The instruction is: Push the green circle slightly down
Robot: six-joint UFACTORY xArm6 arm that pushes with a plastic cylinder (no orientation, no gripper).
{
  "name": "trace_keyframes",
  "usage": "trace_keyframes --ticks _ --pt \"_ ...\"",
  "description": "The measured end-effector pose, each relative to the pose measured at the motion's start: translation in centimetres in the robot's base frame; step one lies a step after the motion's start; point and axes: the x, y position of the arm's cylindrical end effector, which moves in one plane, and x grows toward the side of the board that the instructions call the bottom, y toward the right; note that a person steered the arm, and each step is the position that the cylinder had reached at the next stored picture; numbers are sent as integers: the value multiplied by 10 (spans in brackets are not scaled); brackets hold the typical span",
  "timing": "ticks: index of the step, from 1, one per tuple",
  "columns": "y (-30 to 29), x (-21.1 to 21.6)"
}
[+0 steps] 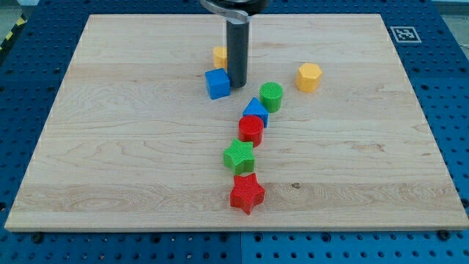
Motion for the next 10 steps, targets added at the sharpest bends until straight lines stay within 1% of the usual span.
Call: trace_keyframes --ticks 1,3,6,10 --pt "-8 1" --pt "17 26" --pt "55 39" --pt "62 41"
